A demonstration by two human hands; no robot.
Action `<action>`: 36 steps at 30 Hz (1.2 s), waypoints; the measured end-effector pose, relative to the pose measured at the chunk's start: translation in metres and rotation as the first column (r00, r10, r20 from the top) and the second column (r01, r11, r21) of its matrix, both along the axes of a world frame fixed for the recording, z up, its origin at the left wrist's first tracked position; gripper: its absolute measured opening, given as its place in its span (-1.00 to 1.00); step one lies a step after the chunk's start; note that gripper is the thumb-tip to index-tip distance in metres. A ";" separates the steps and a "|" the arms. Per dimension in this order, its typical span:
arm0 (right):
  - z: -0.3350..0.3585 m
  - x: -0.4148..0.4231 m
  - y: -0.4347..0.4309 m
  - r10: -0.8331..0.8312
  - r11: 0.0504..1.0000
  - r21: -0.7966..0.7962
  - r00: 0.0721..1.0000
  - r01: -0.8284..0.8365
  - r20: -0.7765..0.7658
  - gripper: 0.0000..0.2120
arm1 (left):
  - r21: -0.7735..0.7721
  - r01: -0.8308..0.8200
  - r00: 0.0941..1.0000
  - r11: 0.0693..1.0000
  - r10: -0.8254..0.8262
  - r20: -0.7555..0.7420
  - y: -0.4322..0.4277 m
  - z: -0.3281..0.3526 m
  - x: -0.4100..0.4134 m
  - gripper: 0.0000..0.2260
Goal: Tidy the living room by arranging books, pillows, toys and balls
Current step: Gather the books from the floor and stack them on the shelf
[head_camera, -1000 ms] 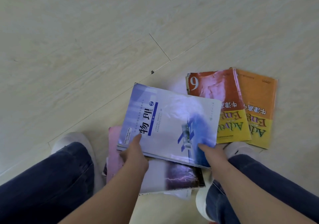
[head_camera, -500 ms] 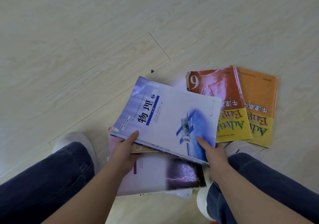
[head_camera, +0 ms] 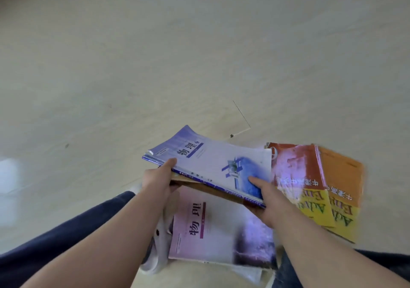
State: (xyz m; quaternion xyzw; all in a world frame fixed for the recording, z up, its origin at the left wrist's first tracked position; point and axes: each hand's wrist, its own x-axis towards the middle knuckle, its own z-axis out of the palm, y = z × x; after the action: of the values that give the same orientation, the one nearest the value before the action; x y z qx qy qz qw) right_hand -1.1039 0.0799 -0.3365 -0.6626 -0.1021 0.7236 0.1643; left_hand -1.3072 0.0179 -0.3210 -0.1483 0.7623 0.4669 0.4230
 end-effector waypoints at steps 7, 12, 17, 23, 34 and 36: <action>0.096 -0.088 -0.016 0.322 0.935 0.175 0.945 -0.309 -0.050 -0.79 | 0.221 -0.317 0.948 0.923 0.311 0.061 -0.077 0.085 -0.058 -0.81; 0.136 -0.150 -0.068 0.541 0.825 0.222 0.840 -0.520 -0.044 -0.80 | 0.249 -0.498 0.865 0.831 0.495 0.078 -0.165 0.123 -0.090 -0.73; 0.185 -0.210 -0.130 0.718 0.675 0.301 0.694 -0.674 -0.055 -0.94 | 0.337 -0.676 0.710 0.656 0.701 0.060 -0.255 0.172 -0.112 -0.61; 0.264 -0.263 -0.215 0.870 0.477 0.450 0.477 -0.755 -0.123 -0.93 | 0.460 -0.793 0.454 0.400 0.891 0.008 -0.357 0.248 -0.114 -0.58; 0.339 -0.304 -0.335 0.958 0.281 0.600 0.179 -0.749 -0.225 -0.71 | 0.642 -0.759 0.104 0.104 0.994 -0.038 -0.480 0.342 -0.088 -0.69; 0.352 -0.314 -0.355 0.964 0.247 0.645 0.113 -0.723 -0.243 -0.71 | 0.676 -0.733 0.059 0.077 0.997 -0.049 -0.498 0.356 -0.080 -0.76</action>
State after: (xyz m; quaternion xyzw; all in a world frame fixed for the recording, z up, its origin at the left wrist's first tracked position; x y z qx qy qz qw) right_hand -1.4175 -0.2747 0.0158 -0.1560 -0.5440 0.8112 -0.1468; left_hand -1.3872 -0.4799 0.0350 -0.3545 0.4239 0.8156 -0.1716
